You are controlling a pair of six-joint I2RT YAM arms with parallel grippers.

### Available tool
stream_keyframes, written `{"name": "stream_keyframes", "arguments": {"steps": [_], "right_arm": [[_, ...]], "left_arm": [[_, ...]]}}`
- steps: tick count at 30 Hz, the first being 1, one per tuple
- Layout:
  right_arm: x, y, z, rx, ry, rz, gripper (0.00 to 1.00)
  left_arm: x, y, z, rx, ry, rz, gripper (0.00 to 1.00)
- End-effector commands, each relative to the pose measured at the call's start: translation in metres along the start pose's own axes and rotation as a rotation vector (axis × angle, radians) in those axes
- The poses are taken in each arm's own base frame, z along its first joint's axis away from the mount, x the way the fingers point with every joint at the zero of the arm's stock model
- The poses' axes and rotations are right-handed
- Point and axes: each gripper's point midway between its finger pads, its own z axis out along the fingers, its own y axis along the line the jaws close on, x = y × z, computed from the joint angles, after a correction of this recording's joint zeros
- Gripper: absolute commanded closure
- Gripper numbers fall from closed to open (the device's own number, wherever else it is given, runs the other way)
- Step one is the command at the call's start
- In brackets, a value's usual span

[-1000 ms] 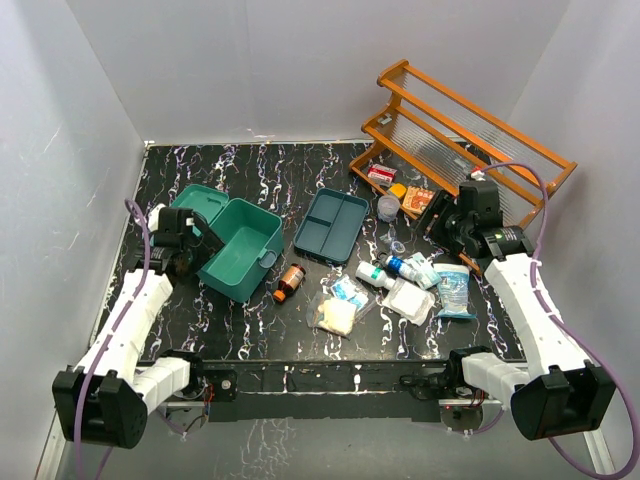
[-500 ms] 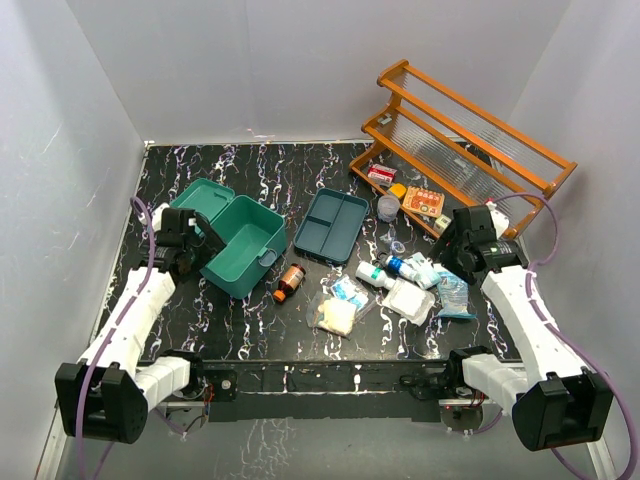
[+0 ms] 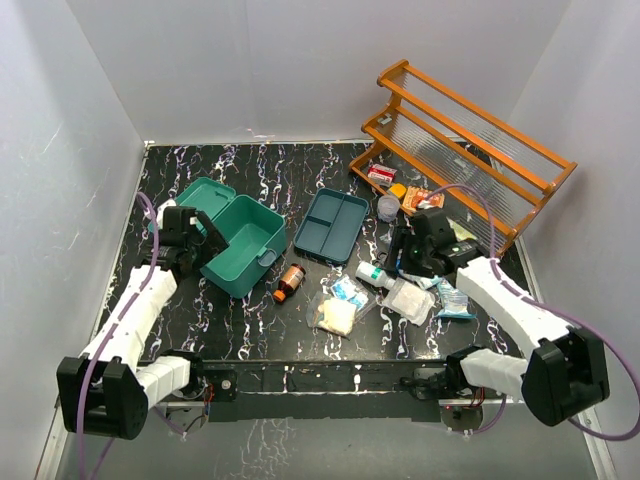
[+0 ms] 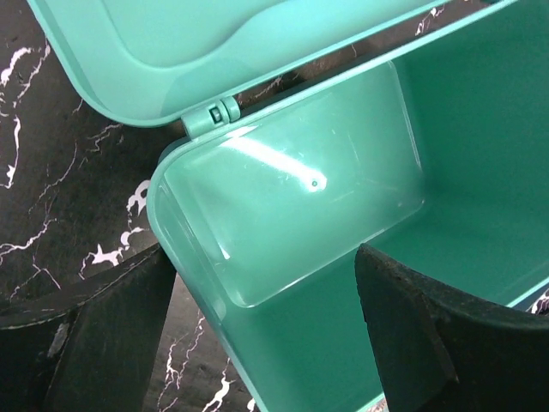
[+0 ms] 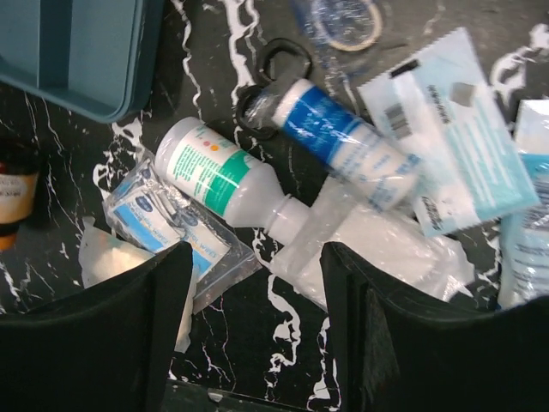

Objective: Organize the medicine kit

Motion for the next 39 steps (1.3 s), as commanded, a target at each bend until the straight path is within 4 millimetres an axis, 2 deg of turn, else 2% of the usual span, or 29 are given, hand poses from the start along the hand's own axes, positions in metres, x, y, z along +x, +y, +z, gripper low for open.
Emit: {"name": "stream_keyframes", "arguments": {"steps": [1, 5, 8, 13, 21, 24, 26, 29, 32, 36, 39], "right_arm": [[-0.015, 0.032, 0.011, -0.073, -0.058, -0.156, 0.4], [-0.007, 0.044, 0.027, -0.058, -0.004, -0.31, 0.4], [-0.002, 0.05, 0.043, -0.015, 0.041, -0.422, 0.39], [-0.005, 0.053, 0.064, 0.036, 0.076, -0.542, 0.39], [0.005, 0.055, 0.093, 0.037, 0.158, -0.627, 0.48], [0.006, 0.057, 0.097, 0.03, 0.161, -0.617, 0.5], [0.006, 0.058, 0.097, 0.029, 0.159, -0.6, 0.56], [-0.005, 0.066, 0.089, 0.017, 0.108, -0.558, 0.62], [-0.028, 0.083, 0.069, -0.015, 0.012, -0.485, 0.64], [-0.056, 0.127, 0.03, -0.175, -0.117, -0.292, 0.64], [-0.075, 0.16, 0.001, -0.322, -0.193, -0.062, 0.63]], "left_arm": [[-0.026, -0.001, -0.004, -0.044, -0.066, -0.002, 0.17], [-0.03, 0.013, -0.015, -0.11, -0.096, -0.027, 0.15], [-0.037, 0.011, -0.028, -0.087, -0.13, -0.033, 0.12], [-0.052, 0.002, -0.051, -0.028, -0.185, -0.022, 0.09], [-0.068, -0.043, -0.072, 0.2, -0.209, 0.048, 0.07], [-0.068, -0.058, -0.076, 0.281, -0.204, 0.076, 0.07], [-0.067, -0.067, -0.078, 0.333, -0.195, 0.092, 0.06], [-0.062, -0.082, -0.083, 0.422, -0.173, 0.121, 0.06], [-0.054, -0.097, -0.086, 0.519, -0.14, 0.14, 0.04], [-0.044, -0.115, -0.092, 0.639, -0.093, 0.103, 0.04], [-0.038, -0.128, -0.099, 0.733, -0.068, 0.056, 0.05]]}}
